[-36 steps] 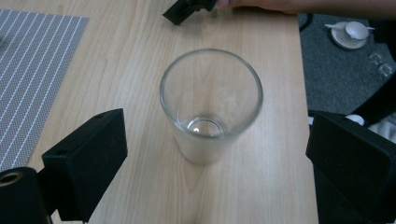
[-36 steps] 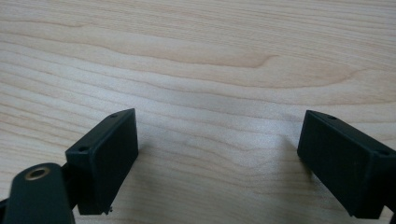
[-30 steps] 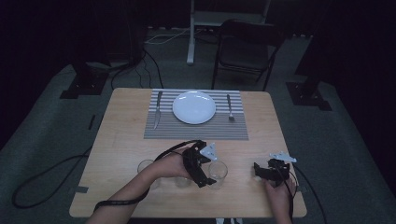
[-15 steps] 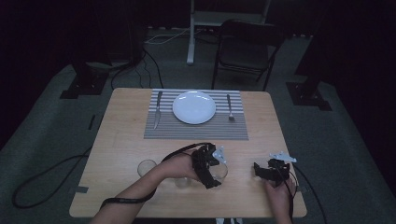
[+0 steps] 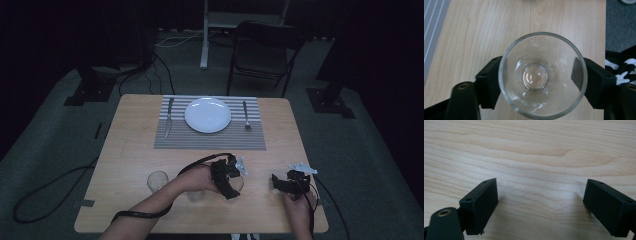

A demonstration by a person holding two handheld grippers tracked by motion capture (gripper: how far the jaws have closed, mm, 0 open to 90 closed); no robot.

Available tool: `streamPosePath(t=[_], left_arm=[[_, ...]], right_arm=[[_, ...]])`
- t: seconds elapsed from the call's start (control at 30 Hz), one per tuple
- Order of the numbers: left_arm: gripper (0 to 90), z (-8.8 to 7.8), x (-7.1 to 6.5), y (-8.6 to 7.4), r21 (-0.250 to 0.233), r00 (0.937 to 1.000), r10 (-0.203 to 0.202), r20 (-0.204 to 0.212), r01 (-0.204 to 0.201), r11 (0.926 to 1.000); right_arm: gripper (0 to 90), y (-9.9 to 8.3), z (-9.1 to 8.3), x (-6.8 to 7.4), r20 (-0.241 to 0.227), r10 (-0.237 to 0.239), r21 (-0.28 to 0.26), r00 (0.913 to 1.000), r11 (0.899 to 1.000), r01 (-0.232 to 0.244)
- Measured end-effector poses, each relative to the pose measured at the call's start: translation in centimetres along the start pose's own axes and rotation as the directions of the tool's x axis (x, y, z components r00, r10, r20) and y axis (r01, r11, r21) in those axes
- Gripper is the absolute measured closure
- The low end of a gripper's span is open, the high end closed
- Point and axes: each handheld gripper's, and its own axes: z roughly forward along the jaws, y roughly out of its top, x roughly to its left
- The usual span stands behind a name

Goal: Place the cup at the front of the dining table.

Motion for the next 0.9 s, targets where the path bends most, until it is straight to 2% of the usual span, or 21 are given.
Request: streamPosePath(t=[0.2,0.67,0.7,0.9], left_arm=[[28.2,0.11,0.06,-0.01,-0.007,0.9999,-0.01,0.005,0.01,0.9999],[28.6,0.02,-0.24,0.42,0.017,0.9999,-0.007,-0.015,0.007,0.9998],[28.5,-0.02,-0.19,0.47,0.009,0.9996,-0.019,-0.02,0.019,0.9998],[28.6,-0.44,0.37,0.57,-0.005,0.9992,-0.025,-0.031,0.025,0.9997]], right_arm=[[12.2,0.0,0.0,0.0,0.0,0.0,0.0,1.0,1.0,0.0],[12.2,0.0,0.0,-0.01,0.001,-0.001,-0.001,1.0,1.0,0.001],[12.2,0.0,0.0,-0.01,0.001,-0.001,-0.001,1.0,1.0,0.001],[12.3,0.0,0.0,0.0,0.0,0.0,0.0,1.0,1.0,0.0]])
